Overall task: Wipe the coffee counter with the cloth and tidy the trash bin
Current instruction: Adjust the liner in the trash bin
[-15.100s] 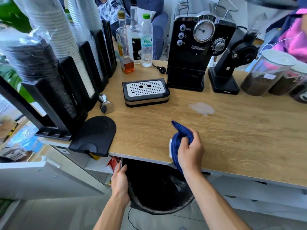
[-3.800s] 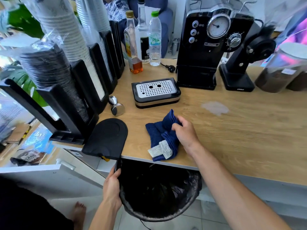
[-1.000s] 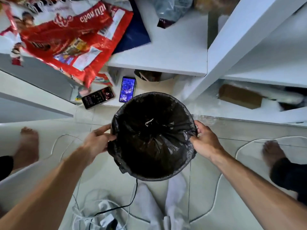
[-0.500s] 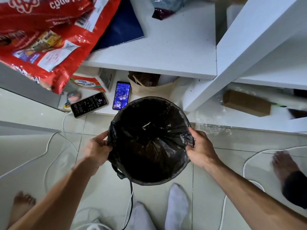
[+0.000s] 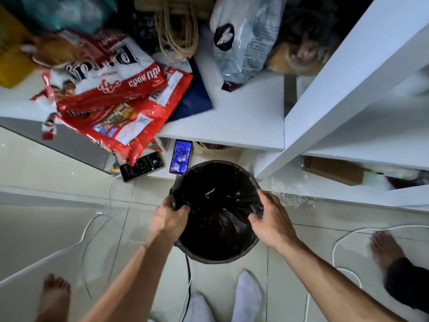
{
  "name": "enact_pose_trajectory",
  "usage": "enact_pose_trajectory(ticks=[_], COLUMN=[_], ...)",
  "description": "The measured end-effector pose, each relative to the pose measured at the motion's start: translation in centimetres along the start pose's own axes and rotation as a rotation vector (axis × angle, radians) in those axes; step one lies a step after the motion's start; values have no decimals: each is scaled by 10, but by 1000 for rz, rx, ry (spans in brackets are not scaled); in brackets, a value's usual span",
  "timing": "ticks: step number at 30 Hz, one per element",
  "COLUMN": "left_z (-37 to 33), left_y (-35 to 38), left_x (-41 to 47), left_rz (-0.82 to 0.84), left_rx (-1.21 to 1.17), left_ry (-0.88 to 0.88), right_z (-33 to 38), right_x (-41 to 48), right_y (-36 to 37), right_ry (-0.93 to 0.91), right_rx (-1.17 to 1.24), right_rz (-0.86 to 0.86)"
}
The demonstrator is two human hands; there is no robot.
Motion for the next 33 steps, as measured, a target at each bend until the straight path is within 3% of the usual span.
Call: enact_pose_trajectory(ticks=[8,14,19,33], left_z=[-84,-146,-200,-333], left_y=[-44,-105,-160,-285], left_x=[-97,-184,-237,-317], left_rz=[27,222,256,30], left_rx=[17,-71,-113,-294], left_ry=[70,142,247,441], right_z=[83,138,171,282], right_x=[-60,-121,-153,-181], right_y=[-91,-162,-215,-359], right_ry=[-85,-144,-187,-419], right_rx=[155,213,278,399], right_rz=[-39,-6,-25,-90])
Point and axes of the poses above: each hand's wrist, its own x-axis towards the middle knuckle, its own y-axis out of the palm, z = x × y, the point moved 6 cm from there along x, towards the middle knuckle, and after that the axes turned 9 degrees about -z, right-handed, at the moved point
